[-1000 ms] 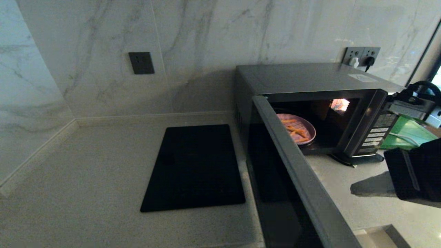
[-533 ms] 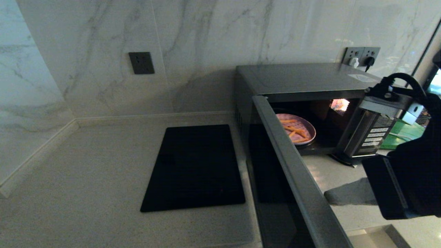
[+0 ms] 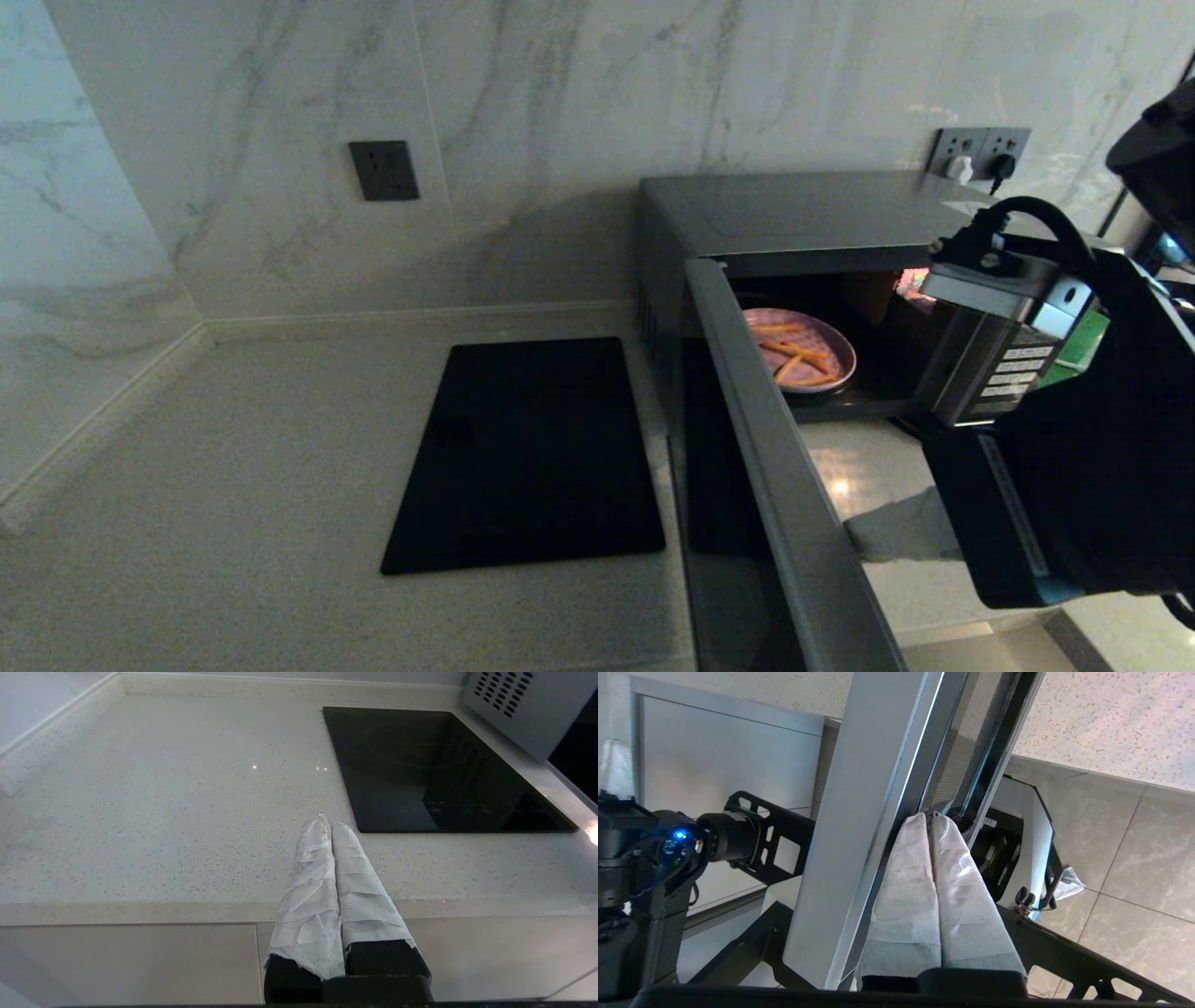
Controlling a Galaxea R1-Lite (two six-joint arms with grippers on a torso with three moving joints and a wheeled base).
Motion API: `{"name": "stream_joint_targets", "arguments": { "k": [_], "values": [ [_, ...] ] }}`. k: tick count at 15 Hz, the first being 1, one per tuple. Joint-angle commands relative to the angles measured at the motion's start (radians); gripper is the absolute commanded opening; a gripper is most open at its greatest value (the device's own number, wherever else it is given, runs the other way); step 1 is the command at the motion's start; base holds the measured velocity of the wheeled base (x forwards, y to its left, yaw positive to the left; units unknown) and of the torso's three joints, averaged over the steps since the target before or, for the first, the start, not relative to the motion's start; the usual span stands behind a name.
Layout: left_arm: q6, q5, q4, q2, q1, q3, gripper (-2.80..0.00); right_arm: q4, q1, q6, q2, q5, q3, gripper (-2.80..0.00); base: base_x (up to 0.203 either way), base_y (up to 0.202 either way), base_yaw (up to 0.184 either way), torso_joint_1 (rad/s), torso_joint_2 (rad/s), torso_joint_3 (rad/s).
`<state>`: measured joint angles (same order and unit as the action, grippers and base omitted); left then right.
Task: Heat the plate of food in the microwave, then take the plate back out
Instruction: Open the microwave oven, then take the plate out of the microwave
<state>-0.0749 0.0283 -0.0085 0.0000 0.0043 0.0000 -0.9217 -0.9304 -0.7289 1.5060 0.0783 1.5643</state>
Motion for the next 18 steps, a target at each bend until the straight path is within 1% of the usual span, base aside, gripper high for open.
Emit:
{"name": "stream_joint_targets", "arguments": {
  "k": [1,4,6,9,10,12,13,16,17,18],
  "values": [
    [0.0,0.001,-0.001,0.002,0.0,0.0,-2.8,-0.005,-0.001,-0.004,-0.018,0.001,-0.009,-2.8,0.0,0.0,0.0,0.0,0.0,0.0],
    [0.0,0.001,-0.001,0.002,0.0,0.0,-2.8,-0.003,0.012,-0.004,-0.051,0.004,-0.058,-2.8,0.0,0.0,0.0,0.0,0.0,0.0],
    [0.0,0.001,-0.001,0.002,0.0,0.0,-2.8,-0.003,0.047,-0.004,-0.081,0.003,-0.089,-2.8,0.0,0.0,0.0,0.0,0.0,0.0],
    [0.0,0.001,-0.001,0.002,0.0,0.0,-2.8,0.023,0.145,0.0,-0.126,0.006,-0.116,-2.8,0.0,0.0,0.0,0.0,0.0,0.0],
    [0.0,0.001,-0.001,0.002,0.0,0.0,-2.8,0.024,0.186,0.014,-0.151,0.016,-0.117,-2.8,0.0,0.0,0.0,0.0,0.0,0.0],
    [0.0,0.001,-0.001,0.002,0.0,0.0,-2.8,0.025,0.333,0.101,-0.19,0.024,-0.129,-2.8,0.0,0.0,0.0,0.0,0.0,0.0],
    [0.0,0.001,-0.001,0.002,0.0,0.0,-2.8,0.025,0.426,0.169,-0.217,0.025,-0.14,-2.8,0.0,0.0,0.0,0.0,0.0,0.0],
    [0.0,0.001,-0.001,0.002,0.0,0.0,-2.8,0.025,0.727,0.418,-0.292,0.015,-0.207,-2.8,0.0,0.0,0.0,0.0,0.0,0.0],
    [0.0,0.001,-0.001,0.002,0.0,0.0,-2.8,0.026,0.828,0.468,-0.305,-0.018,-0.236,-2.8,0.0,0.0,0.0,0.0,0.0,0.0],
    [0.0,0.001,-0.001,0.002,0.0,0.0,-2.8,0.034,0.917,0.5,-0.307,-0.068,-0.257,-2.8,0.0,0.0,0.0,0.0,0.0,0.0]
  ]
}}
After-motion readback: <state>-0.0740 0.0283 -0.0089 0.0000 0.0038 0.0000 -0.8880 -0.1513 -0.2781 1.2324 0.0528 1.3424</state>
